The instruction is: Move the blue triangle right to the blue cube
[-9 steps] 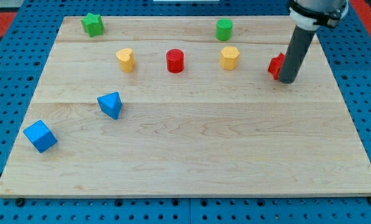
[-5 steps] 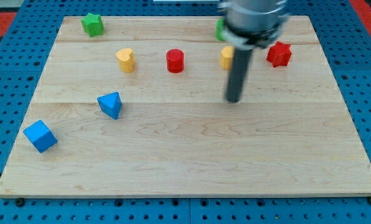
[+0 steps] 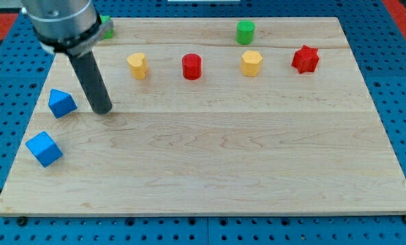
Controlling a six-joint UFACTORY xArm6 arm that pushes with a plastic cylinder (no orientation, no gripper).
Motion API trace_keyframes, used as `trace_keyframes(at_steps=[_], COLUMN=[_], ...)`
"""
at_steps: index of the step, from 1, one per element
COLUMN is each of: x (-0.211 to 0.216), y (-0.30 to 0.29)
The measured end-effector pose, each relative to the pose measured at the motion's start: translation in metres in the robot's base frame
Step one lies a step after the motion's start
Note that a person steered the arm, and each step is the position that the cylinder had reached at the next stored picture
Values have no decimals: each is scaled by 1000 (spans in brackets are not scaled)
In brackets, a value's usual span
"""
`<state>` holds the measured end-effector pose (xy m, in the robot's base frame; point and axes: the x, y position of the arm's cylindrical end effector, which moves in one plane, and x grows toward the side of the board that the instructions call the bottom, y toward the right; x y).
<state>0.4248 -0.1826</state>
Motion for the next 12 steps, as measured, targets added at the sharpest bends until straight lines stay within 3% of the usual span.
trace_keyframes(at_steps=[1, 2, 3, 5, 7, 8, 10, 12], x=[-37, -72, -69, -2, 37, 10, 62, 51], y=[-16, -71, -78, -88, 16, 24, 44, 77])
